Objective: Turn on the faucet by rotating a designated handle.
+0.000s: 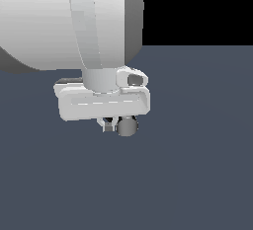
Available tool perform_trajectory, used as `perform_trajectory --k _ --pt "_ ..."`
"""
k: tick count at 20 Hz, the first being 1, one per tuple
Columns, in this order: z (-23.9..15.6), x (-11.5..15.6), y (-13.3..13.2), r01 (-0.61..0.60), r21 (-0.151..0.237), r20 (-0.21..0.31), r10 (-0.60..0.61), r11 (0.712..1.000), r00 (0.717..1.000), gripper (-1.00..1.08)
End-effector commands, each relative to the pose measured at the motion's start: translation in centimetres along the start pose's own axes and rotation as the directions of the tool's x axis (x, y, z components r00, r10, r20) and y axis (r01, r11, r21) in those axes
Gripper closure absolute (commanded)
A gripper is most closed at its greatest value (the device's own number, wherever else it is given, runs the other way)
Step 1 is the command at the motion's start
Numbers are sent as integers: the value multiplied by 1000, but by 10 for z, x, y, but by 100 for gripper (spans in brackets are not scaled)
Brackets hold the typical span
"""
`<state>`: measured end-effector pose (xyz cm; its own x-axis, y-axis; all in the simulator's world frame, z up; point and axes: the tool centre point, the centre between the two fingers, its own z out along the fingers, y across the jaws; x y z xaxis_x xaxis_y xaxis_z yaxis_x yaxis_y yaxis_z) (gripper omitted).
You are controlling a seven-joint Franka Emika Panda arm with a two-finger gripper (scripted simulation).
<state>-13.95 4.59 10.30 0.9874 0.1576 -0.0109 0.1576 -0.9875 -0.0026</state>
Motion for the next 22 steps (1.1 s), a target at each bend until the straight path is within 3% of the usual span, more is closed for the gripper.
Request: perform_trajectory --k 1,22 --pt "0 8 26 -25 -2 -11 25 1000 1000 108" --pt "0 13 129 -25 -2 -11 25 1000 1000 108"
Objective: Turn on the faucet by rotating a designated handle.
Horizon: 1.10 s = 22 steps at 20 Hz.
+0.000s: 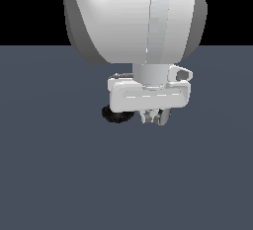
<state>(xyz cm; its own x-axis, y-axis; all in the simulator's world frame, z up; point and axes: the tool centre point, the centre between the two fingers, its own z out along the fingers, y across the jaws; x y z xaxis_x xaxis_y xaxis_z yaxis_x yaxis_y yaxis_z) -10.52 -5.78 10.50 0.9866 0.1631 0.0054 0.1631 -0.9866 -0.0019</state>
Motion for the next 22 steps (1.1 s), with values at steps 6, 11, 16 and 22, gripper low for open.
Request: perform_trajectory --k 6,11,16,22 --pt "0 5 22 -10 -1 1 10 1000 1000 108" --pt "0 18 35 -11 -1 2 11 1000 1000 108" --pt "1 31 49 -14 -1 2 14 1000 1000 108" --pt "1 46 65 -17 -1 3 17 1000 1000 108"
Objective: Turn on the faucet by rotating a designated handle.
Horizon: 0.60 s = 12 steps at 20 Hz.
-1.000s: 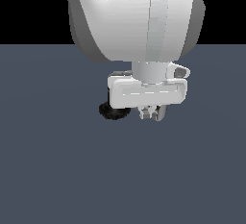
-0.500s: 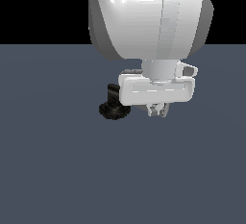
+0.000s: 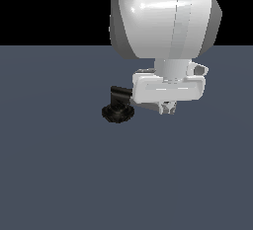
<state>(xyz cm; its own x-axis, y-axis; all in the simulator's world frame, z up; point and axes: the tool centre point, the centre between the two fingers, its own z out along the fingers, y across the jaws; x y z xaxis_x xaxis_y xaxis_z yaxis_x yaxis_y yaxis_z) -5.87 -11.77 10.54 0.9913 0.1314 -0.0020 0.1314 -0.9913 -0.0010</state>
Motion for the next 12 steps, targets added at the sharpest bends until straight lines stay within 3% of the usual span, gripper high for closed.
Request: perform_trajectory --k 1,12 --pt "1 13 0 15 0 -5 -15 1000 1000 108" --pt "2 40 27 10 -1 -4 -10 1000 1000 108"
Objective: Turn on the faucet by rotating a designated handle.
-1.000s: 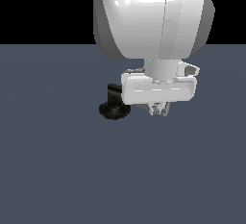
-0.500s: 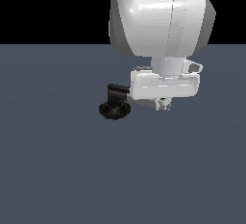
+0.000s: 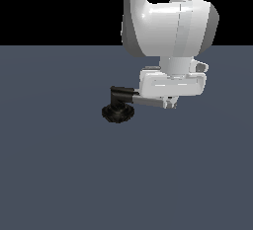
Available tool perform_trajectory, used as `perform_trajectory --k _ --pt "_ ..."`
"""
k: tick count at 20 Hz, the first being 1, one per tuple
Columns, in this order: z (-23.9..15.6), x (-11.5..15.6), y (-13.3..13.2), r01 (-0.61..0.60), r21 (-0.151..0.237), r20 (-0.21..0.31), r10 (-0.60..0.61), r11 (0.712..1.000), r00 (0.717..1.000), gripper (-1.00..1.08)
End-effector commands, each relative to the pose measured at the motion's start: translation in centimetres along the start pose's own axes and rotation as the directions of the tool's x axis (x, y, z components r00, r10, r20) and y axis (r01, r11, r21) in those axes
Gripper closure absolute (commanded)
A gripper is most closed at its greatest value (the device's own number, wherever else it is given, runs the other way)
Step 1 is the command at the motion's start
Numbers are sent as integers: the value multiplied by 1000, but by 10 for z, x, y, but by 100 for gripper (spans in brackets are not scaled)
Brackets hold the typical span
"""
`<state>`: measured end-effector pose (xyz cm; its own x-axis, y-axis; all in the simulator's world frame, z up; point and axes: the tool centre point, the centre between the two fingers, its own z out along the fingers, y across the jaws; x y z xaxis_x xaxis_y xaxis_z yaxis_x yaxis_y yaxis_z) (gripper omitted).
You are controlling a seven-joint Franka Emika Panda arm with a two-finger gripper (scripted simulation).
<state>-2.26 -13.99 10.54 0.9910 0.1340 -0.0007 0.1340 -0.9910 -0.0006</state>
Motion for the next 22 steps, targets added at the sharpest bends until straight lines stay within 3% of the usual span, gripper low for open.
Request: perform_trajectory --k 1,22 --pt "2 10 3 8 0 -2 -8 1000 1000 108" --pt "3 56 48 -1 -1 -1 1 1000 1000 108"
